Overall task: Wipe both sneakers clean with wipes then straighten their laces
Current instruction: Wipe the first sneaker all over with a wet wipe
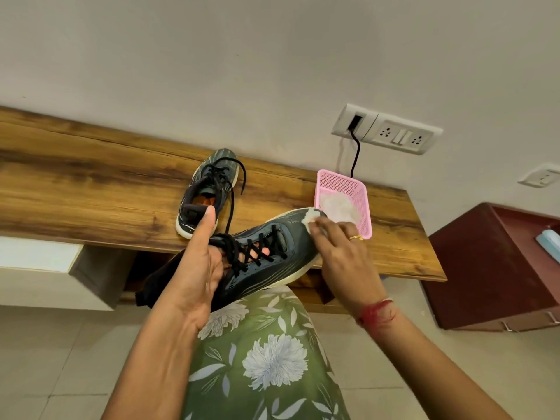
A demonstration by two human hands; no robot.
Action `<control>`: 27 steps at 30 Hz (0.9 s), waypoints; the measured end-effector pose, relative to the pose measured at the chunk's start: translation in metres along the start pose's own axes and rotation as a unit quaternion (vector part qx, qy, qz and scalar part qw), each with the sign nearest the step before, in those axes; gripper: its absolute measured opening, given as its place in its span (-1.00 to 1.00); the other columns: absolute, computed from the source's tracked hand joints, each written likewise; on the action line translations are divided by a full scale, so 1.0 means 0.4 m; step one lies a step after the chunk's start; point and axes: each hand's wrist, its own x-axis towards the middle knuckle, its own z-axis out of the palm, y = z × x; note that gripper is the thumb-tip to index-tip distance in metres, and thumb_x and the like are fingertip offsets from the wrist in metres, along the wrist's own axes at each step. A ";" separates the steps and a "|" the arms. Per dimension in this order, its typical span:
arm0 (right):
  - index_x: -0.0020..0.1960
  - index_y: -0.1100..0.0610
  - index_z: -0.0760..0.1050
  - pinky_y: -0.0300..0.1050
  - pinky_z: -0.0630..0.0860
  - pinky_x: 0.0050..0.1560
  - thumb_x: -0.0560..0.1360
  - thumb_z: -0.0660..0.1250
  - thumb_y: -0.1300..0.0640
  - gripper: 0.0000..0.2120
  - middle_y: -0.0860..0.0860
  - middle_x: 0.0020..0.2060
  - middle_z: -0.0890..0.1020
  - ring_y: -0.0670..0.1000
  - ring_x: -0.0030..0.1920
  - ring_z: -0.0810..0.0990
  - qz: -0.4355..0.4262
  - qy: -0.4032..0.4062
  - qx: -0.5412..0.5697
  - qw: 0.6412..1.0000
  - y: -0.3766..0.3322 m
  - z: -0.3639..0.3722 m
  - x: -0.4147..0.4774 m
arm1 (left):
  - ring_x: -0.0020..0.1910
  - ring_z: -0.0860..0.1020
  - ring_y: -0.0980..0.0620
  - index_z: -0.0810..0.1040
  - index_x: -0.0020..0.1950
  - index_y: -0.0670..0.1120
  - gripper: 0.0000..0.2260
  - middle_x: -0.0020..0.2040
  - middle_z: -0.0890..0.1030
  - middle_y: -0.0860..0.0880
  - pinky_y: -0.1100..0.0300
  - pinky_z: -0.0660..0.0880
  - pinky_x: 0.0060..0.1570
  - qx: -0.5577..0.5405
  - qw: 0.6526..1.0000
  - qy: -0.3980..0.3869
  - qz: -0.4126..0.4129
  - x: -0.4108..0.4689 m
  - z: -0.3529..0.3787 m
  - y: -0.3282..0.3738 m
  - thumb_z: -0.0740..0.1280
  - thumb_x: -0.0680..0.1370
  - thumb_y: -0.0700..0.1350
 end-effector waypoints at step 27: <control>0.16 0.20 0.52 -0.03 0.50 -0.19 0.55 0.14 0.03 -0.67 0.11 0.07 0.53 0.08 -0.01 0.42 0.037 0.002 0.045 0.998 0.019 0.002 0.004 | -0.36 0.63 -0.02 -0.16 -0.07 0.00 -0.53 -0.39 0.12 0.18 -0.02 -0.11 0.41 0.057 0.998 0.018 -0.005 0.021 0.005 -0.037 0.02 0.54 0.31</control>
